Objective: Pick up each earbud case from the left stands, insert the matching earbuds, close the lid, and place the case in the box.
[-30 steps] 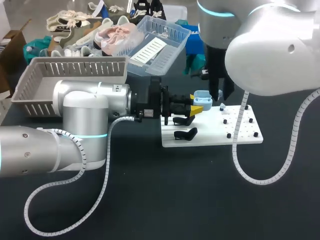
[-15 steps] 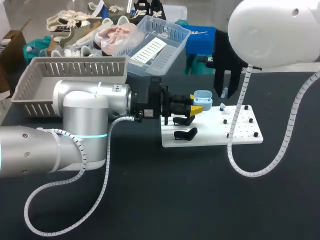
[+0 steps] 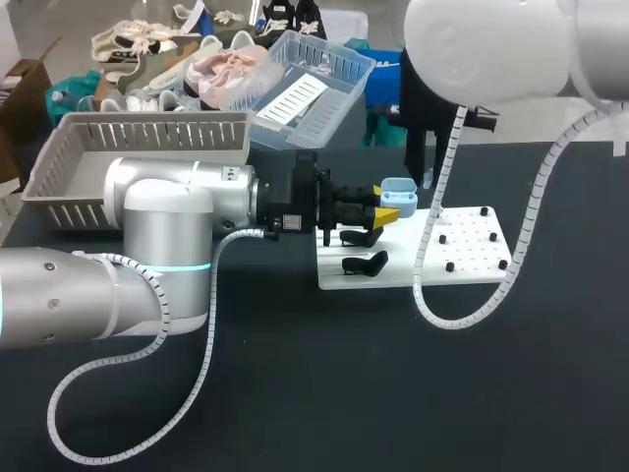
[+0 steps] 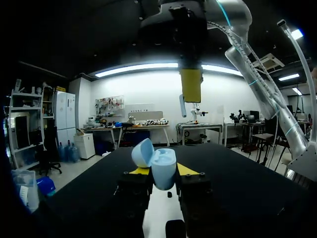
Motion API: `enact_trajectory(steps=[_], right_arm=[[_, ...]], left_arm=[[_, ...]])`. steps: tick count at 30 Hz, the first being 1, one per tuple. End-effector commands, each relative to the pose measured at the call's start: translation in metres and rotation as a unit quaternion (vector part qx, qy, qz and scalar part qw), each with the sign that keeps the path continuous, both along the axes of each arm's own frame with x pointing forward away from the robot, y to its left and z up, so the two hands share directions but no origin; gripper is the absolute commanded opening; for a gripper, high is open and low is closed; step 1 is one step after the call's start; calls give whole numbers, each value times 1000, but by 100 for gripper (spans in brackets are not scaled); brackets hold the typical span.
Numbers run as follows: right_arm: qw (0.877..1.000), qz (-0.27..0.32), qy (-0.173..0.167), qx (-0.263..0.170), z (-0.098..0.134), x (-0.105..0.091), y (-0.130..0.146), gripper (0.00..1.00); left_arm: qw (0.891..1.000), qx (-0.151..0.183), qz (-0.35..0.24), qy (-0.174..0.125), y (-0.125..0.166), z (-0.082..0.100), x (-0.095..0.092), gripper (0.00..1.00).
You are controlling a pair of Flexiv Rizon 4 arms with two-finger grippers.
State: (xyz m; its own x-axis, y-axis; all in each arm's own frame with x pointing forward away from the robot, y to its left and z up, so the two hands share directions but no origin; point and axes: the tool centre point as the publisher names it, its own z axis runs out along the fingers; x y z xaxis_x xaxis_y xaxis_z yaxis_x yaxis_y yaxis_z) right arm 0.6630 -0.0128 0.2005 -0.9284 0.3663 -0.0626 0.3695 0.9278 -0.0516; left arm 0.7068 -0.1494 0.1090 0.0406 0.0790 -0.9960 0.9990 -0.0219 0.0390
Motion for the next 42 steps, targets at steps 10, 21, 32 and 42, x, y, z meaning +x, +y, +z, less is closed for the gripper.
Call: enact_trajectory(steps=[10,21,32,42], right_arm=[[999,-35,36,0,-4,-2,5,0],[994,-100,49,3,-7,3,15,0],[987,-156,22,-23,-13,7,14,0],[986,-165,17,-8,-16,2,12,0]], left_arm=[[1000,-1,0,-1,0,-1,0,0],[1000,-1,0,-1,0,-1,0,0],[1000,-1,0,-1,0,-1,0,0],[1000,-1,0,-1,0,-1,0,0]])
